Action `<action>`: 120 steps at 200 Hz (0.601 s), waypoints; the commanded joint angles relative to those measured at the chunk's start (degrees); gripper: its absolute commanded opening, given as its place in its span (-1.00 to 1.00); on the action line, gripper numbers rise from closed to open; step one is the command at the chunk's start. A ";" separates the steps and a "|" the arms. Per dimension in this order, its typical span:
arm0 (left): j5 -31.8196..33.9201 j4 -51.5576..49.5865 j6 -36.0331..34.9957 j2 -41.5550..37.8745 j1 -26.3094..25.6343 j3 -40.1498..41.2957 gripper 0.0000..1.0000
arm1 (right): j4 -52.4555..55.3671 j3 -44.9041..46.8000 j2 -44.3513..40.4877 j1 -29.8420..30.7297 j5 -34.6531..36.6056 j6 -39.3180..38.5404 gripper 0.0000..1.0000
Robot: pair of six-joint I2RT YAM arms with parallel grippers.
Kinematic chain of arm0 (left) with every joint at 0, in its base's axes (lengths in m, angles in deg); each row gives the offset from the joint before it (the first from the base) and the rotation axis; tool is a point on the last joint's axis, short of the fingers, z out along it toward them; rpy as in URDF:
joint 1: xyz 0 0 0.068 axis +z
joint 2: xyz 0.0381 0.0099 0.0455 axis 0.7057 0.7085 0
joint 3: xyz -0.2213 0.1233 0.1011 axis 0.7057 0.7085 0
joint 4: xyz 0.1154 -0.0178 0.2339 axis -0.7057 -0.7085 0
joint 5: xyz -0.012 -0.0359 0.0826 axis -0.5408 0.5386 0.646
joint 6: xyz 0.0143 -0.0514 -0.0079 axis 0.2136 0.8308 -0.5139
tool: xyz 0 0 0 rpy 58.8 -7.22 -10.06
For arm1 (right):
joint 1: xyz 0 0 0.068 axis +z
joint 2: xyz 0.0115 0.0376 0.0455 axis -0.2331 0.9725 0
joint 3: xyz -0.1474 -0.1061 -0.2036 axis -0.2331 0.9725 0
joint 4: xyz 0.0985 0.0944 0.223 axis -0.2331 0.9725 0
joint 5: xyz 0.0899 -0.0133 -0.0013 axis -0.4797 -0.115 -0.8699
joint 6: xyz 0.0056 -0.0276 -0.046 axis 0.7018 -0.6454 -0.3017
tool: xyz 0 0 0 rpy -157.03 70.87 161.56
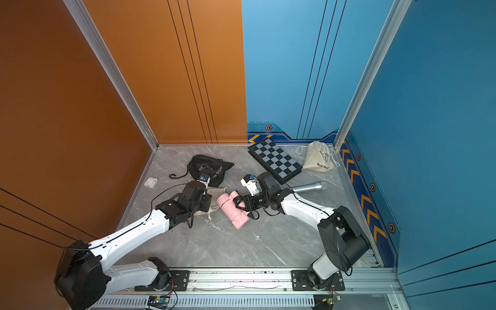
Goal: Pack away hair dryers
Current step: Place the hair dryer in the drawstring bag.
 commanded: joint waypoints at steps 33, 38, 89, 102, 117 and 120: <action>-1.11 1.80 0.20 -0.34 -0.91 -0.23 -1.00 | -7.08 -4.58 5.75 1.72 -1.50 2.23 -0.52; -1.16 1.86 0.18 -0.40 -0.96 -0.21 -1.00 | -7.09 -4.92 6.13 1.93 -1.69 2.22 -0.52; -1.51 2.94 0.41 0.17 -1.59 0.06 -1.00 | -7.92 -7.03 9.84 3.51 -3.98 3.19 -0.52; -1.78 3.30 0.47 0.26 -1.90 0.00 -1.00 | -7.83 -7.68 10.66 3.88 -4.26 3.19 -0.52; -1.95 3.52 0.37 0.46 -2.25 -0.32 -1.00 | -7.88 -8.28 11.53 4.23 -4.80 3.20 -0.52; -1.98 3.57 0.37 0.52 -2.28 -0.34 -1.00 | -7.87 -8.50 11.74 4.24 -4.82 3.22 -0.52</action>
